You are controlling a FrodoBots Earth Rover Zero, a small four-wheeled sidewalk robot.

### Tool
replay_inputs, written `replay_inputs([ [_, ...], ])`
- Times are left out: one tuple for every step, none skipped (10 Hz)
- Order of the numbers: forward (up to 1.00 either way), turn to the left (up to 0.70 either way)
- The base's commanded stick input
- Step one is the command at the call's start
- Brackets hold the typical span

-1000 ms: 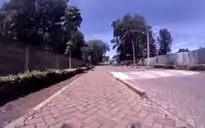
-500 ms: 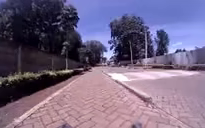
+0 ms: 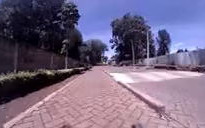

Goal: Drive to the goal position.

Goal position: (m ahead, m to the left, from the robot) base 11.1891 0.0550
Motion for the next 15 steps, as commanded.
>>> replay_inputs([
  [0.7, 0.0],
  [0.7, 0.0],
  [0.7, 0.0],
  [0.7, 0.0],
  [0.7, 0.0],
  [0.7, 0.0],
  [0.7, 0.0],
  [0.7, 0.0],
  [0.7, 0.0],
  [0.7, 0.0],
  [0.7, 0.0],
  [0.7, 0.0],
  [0.7, 0.0],
  [0.7, 0.0],
  [0.7, 0.0],
])
